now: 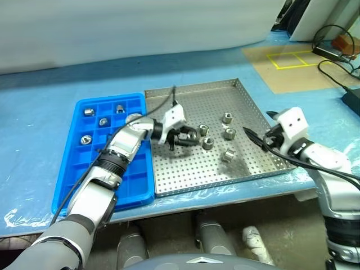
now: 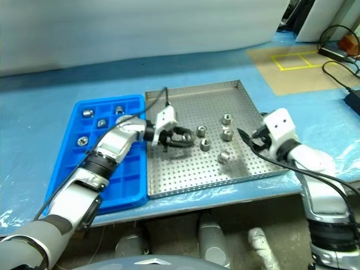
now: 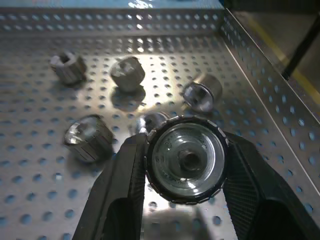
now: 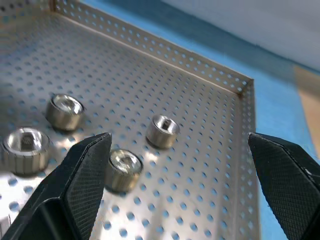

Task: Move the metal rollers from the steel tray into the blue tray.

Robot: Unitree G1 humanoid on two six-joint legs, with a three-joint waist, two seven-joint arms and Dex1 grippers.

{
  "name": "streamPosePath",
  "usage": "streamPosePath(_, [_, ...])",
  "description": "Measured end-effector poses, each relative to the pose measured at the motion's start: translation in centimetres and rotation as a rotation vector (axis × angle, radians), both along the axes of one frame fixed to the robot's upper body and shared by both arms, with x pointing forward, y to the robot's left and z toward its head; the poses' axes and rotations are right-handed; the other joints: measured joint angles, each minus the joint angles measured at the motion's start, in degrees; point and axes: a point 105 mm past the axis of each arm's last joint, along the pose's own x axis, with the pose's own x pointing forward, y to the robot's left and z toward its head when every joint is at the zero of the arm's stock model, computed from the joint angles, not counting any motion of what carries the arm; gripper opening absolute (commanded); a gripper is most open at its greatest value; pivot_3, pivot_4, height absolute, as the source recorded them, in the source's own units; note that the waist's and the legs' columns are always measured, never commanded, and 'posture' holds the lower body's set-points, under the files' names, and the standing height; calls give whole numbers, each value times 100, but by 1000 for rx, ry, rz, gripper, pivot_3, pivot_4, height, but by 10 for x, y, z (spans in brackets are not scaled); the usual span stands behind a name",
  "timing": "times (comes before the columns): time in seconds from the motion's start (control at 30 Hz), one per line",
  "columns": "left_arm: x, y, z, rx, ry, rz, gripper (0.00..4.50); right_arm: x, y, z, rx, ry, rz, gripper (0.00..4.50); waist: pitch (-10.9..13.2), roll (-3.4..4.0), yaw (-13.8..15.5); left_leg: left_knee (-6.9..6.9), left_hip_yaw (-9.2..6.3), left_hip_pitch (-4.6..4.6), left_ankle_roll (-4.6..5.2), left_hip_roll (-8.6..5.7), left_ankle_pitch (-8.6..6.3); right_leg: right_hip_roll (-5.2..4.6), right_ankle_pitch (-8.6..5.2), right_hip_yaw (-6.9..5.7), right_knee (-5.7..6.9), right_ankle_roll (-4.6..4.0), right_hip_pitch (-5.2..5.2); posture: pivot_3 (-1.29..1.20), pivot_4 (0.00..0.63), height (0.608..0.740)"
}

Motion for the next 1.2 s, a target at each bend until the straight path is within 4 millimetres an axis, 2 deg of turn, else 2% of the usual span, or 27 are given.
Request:
streamPosePath(0.07, [7, 12, 4, -15, -25, 87, 1773, 10, 18, 0, 16, 1, 65, 4500, 0, 1, 43, -1, 0, -1, -1, 0, 0, -1, 0, -1, 1, -1, 0, -289, 150, 740])
streamPosePath(0.27, [23, 62, -17, -9, -42, 460, 1773, 38, 74, 0, 20, 8, 282, 4500, 4, -1, 282, -6, -4, -12, -2, 3, 1, -8, 4, -12, 4, -8, -2, -54, 150, 740])
streamPosePath(0.4, [19, 87, -3, -78, -88, 645, 1773, 50, 110, 1, 14, 13, 423, 4500, 7, -4, 581, -22, -5, -9, -10, 12, 6, -9, 3, -23, 7, -10, -3, 70, 150, 740])
streamPosePath(0.5, [14, 114, 2, -121, -116, 823, 1773, 53, 128, -4, 4, 25, 512, 4500, 8, -3, 800, -27, -5, -8, -13, 16, 7, -10, 2, -28, 7, -13, -3, 117, 150, 740])
streamPosePath(0.63, [1, 139, 5, -185, -132, 1007, 1773, 54, 141, -21, -22, 63, 577, 4500, 12, -5, 1058, -25, -6, -20, -15, 14, 8, -21, 0, -37, 6, -14, -2, 173, 150, 740])
streamPosePath(0.83, [-22, 154, 18, -209, -183, 1114, 1773, 57, 160, -18, -2, 47, 649, 4500, 14, -8, 1205, -25, -18, -15, -25, 15, 13, -22, 0, -54, 19, -13, -1, 257, 150, 740])
streamPosePath(1.03, [-54, 165, 2, -135, -124, 1198, 1773, 60, 168, -26, -4, 61, 673, 4500, 15, -8, 1203, -27, -23, -19, -28, 22, 14, -21, -1, -64, 19, -12, -3, 281, 150, 740])
streamPosePath(1.2, [-78, 181, -22, -55, -66, 1313, 1773, 64, 168, -31, -13, 70, 672, 4500, 15, -8, 1207, -31, -25, -21, -29, 23, 14, -20, -3, -68, 15, -10, -4, 291, 150, 740])
